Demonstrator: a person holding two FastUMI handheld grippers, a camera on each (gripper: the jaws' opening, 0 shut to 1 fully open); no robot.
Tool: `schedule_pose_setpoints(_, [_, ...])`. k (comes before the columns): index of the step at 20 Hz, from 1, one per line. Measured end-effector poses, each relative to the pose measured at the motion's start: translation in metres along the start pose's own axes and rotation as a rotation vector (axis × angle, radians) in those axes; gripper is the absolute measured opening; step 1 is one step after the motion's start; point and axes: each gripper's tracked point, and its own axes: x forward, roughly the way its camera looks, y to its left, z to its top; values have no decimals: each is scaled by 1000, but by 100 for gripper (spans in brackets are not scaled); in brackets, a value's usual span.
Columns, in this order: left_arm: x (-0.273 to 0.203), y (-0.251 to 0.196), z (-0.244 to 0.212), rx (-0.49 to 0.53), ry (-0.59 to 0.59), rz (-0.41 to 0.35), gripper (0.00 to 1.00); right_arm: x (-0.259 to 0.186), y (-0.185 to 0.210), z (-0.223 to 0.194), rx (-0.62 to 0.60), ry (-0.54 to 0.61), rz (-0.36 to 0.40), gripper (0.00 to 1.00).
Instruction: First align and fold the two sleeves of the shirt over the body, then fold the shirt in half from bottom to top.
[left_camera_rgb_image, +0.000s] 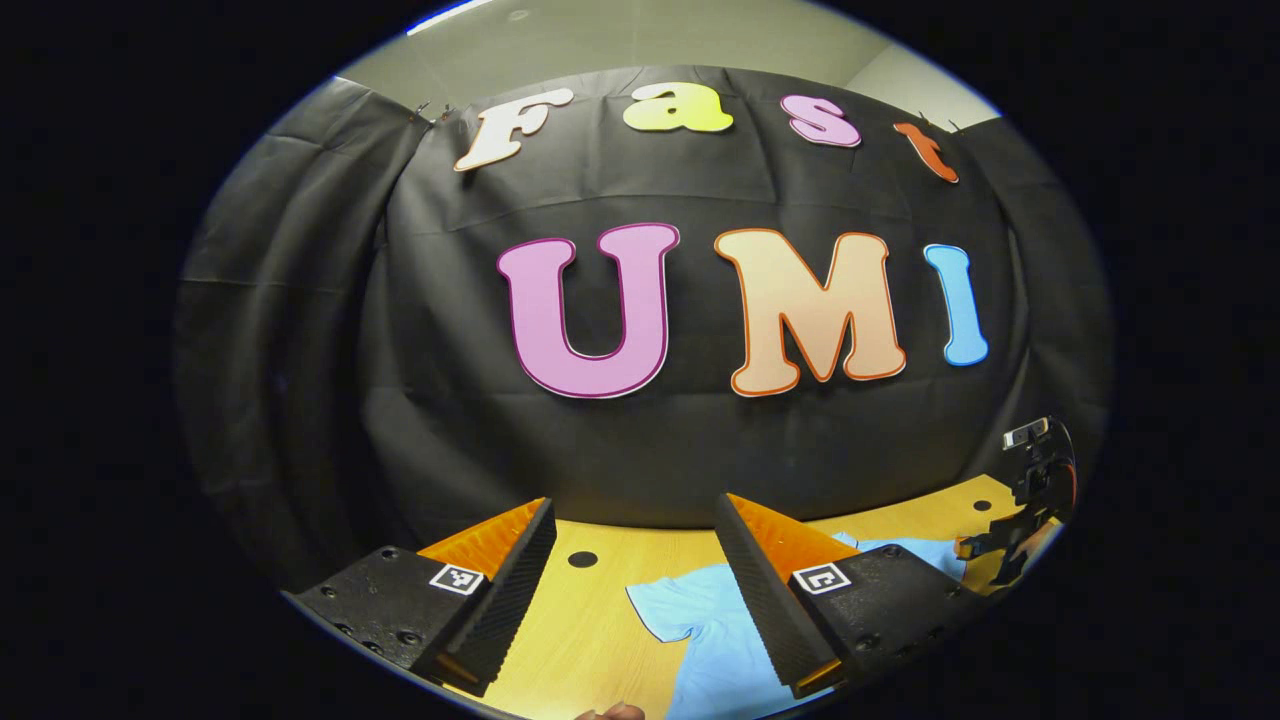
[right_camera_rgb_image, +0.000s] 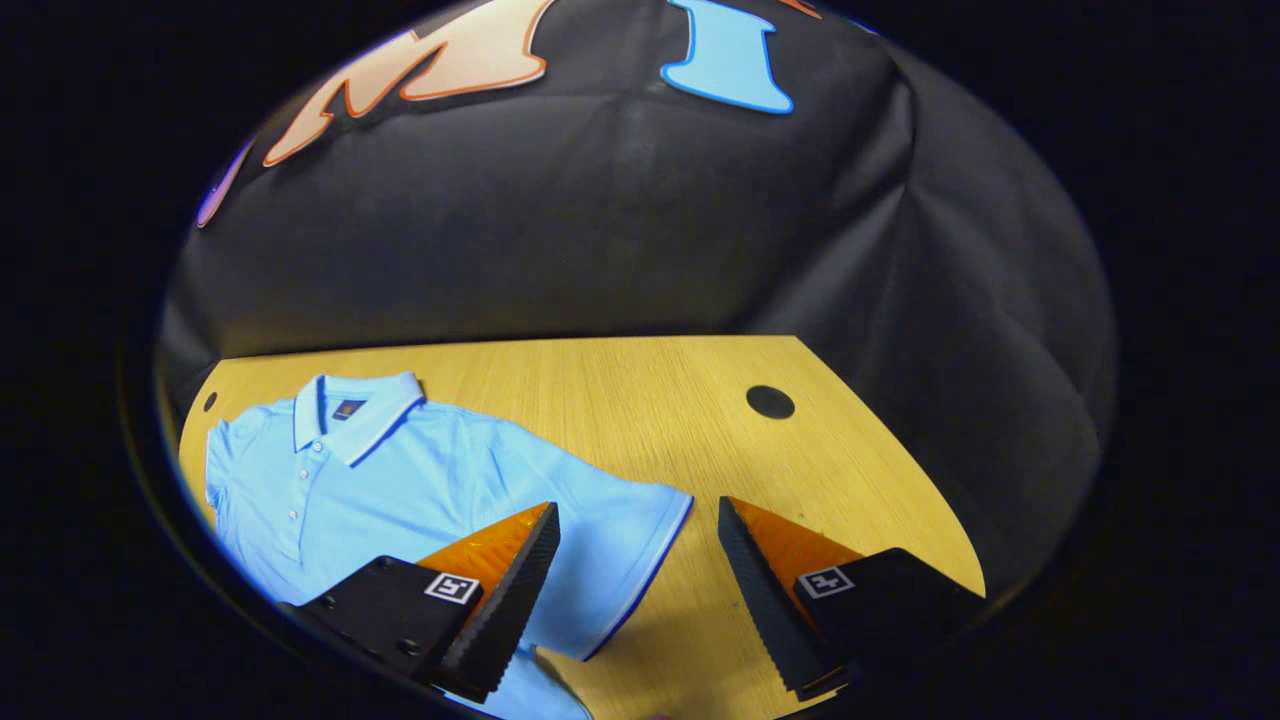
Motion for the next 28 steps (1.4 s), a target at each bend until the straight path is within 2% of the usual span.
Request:
schedule_pose_setpoints(3, [6,1,-5,2,6,1,96,14,0,-14,12,41,-11,99])
schedule_pose_setpoints(10, [11,-2,-9,-4,20,-1,96,25,10,-38,38,127,18,99])
schedule_pose_setpoints(15, [11,2,-9,-4,17,8,96,29,5,-36,149,135,24,96])
schedule_pose_setpoints(16, [11,2,-9,-6,18,11,95,28,7,-38,154,144,31,91])
schedule_pose_setpoints(18, [11,2,-11,-12,21,9,96,25,15,-34,162,140,50,58])
schedule_pose_setpoints(19, [10,1,-11,-15,22,8,95,22,18,-33,169,143,55,51])
schedule_pose_setpoints(20, [10,1,-11,-17,24,7,95,23,22,-32,177,141,51,26])
schedule_pose_setpoints(21, [10,1,-11,-19,26,8,96,21,25,-30,179,135,45,12])
schedule_pose_setpoints(22, [10,1,-12,-22,27,7,96,22,28,-30,182,133,49,2])
schedule_pose_setpoints(23, [9,1,-13,-23,28,8,96,21,36,-31,192,136,67,5])
schedule_pose_setpoints(24, [9,3,-12,-23,28,10,96,20,41,-28,193,130,74,2])
schedule_pose_setpoints(28, [9,4,-13,-26,26,20,96,5,63,-5,232,72,128,2])
